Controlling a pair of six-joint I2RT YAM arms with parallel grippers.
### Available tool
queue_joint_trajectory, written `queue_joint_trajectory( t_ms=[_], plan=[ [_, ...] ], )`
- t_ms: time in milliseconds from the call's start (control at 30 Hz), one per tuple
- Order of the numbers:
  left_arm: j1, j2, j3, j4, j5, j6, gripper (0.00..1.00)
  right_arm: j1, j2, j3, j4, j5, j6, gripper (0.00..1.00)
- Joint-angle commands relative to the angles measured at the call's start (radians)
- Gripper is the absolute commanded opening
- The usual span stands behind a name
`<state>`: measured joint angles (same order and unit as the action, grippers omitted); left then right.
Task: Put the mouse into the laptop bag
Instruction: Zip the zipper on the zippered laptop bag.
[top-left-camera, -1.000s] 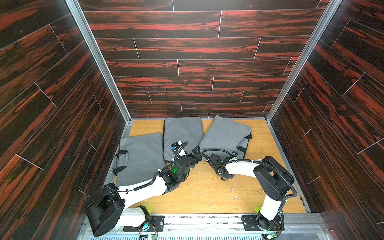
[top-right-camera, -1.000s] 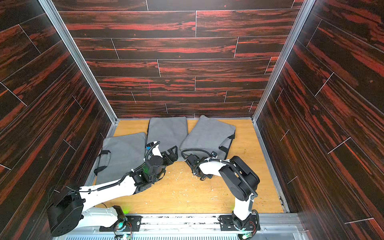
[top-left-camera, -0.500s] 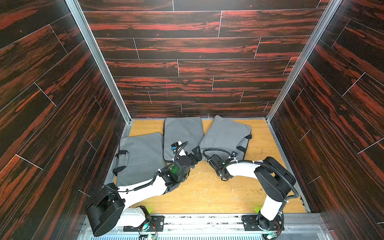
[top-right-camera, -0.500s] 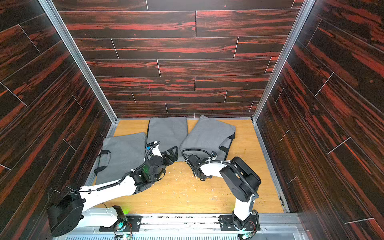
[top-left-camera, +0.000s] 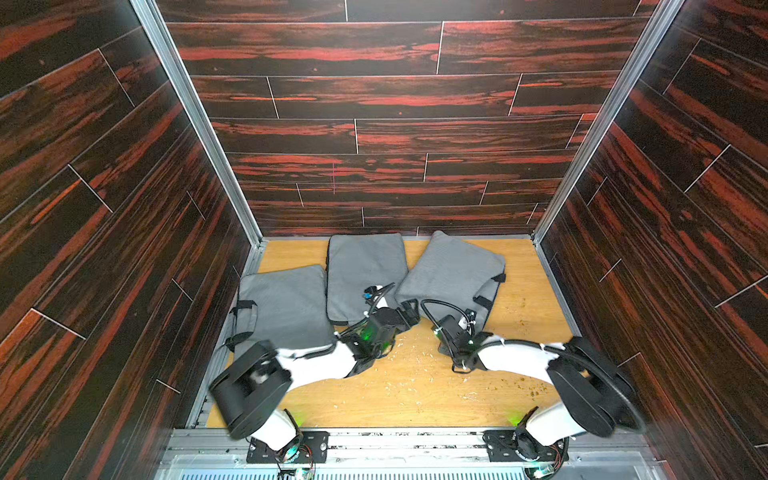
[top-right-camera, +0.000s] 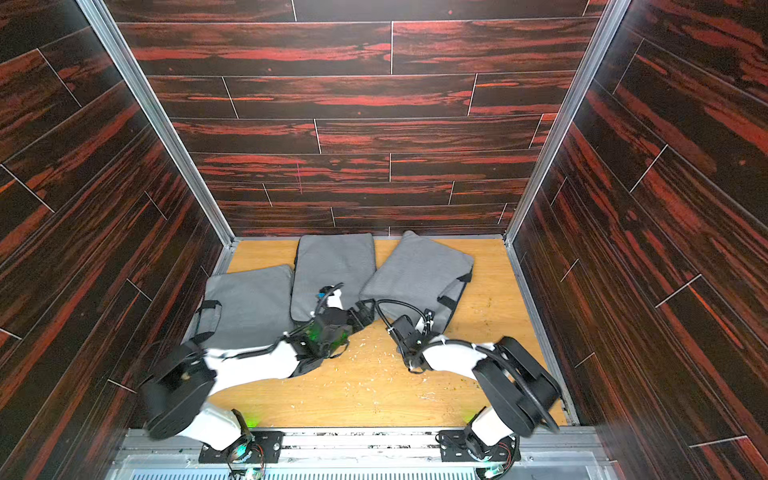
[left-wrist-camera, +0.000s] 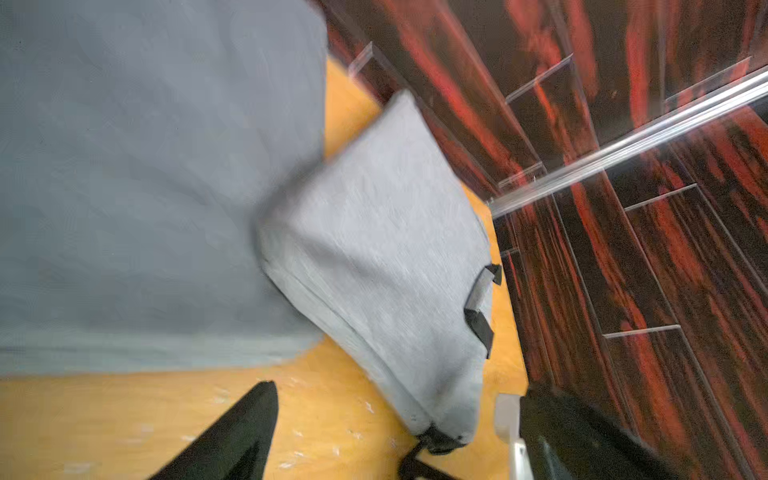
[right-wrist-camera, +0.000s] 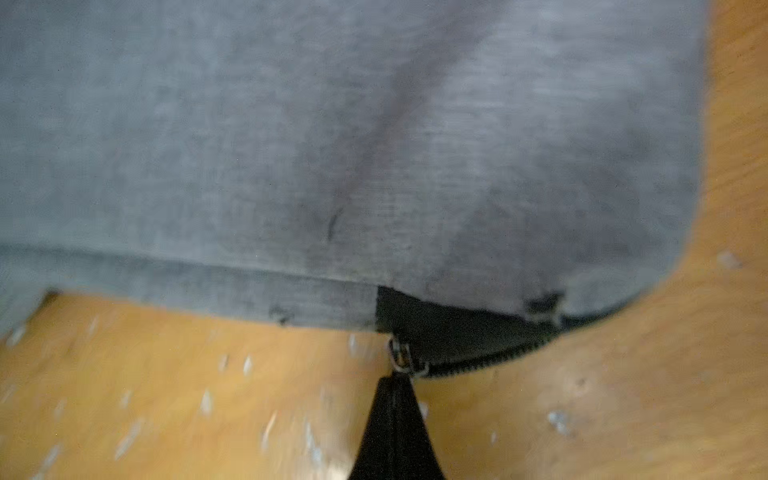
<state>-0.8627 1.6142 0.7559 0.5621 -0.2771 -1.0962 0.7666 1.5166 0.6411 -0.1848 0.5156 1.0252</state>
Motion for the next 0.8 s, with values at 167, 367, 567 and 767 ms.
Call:
queue_joint_trajectory(
  t_ms=[167,367,567,767],
  plan=[
    [-0.005,0.207,0.094,0.104,0.14,-0.197,0.93,0.001,-0.083,-0.063,0.034,-0.1,-0.077,0.0],
    [-0.015,0.304,0.143,0.153,0.184,-0.247,0.94,0.002,-0.109,-0.083,0.083,-0.129,-0.111,0.0],
    [-0.016,0.416,0.237,0.138,0.236,-0.279,0.94,0.001,-0.155,-0.103,0.099,-0.147,-0.116,0.0],
    [-0.014,0.497,0.303,0.138,0.254,-0.291,0.8,0.0,-0.188,-0.122,0.09,-0.124,-0.102,0.0]
  ],
)
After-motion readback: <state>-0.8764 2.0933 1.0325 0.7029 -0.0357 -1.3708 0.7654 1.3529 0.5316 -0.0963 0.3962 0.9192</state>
